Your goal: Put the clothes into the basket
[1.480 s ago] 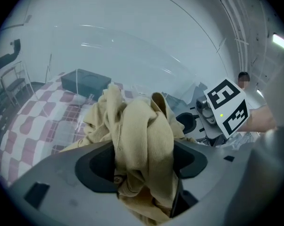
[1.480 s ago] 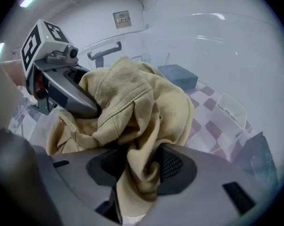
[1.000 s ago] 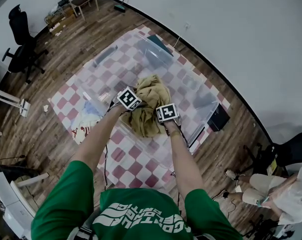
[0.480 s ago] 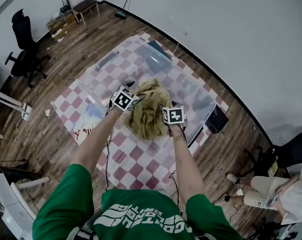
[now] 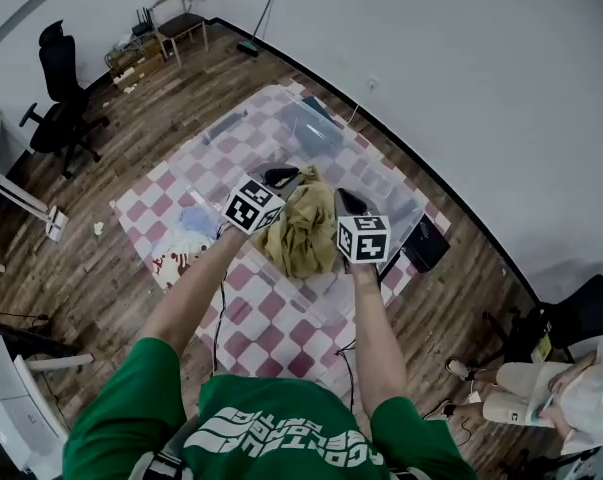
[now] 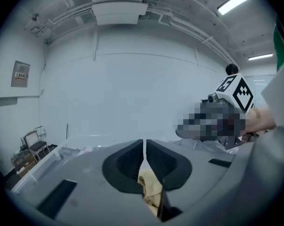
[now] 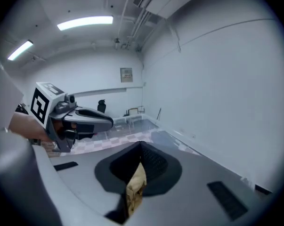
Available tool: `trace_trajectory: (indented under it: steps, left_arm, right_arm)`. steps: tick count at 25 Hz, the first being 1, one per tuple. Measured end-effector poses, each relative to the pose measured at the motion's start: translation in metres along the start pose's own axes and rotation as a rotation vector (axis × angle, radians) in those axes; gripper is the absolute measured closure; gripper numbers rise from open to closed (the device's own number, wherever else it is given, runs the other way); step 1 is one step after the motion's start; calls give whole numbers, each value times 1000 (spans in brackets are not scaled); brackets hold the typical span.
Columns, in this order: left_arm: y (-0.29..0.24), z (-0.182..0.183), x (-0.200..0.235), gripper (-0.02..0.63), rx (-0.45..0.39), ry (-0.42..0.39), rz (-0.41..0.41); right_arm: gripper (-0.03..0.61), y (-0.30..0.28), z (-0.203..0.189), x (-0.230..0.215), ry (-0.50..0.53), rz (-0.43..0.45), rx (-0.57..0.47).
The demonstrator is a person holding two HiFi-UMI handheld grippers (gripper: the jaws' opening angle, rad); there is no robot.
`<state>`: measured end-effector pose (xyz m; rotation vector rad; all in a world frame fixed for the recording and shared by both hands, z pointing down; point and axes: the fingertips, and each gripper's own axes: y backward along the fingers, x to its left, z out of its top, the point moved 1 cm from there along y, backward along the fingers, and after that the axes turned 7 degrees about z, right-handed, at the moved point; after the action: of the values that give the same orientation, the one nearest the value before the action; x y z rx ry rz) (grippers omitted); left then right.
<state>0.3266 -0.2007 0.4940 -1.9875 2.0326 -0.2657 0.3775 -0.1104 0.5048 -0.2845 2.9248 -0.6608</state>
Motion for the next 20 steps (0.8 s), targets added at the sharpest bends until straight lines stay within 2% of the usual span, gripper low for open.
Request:
trace_trajectory:
  steps: [2, 10, 15, 20]
  left_arm:
    - [18, 15, -14, 609, -47, 9, -12]
    - [89, 33, -53, 611, -162, 51, -6]
    - [137, 36, -71, 611, -222, 78, 18]
    - [173, 17, -84, 611, -232, 105, 39]
  right_arm:
    - [569, 18, 18, 15, 28, 40, -55]
    - [569, 75, 52, 73, 133, 137, -170]
    - [569, 104, 48, 114, 182, 211, -191]
    - [569, 119, 27, 147, 180, 257, -179]
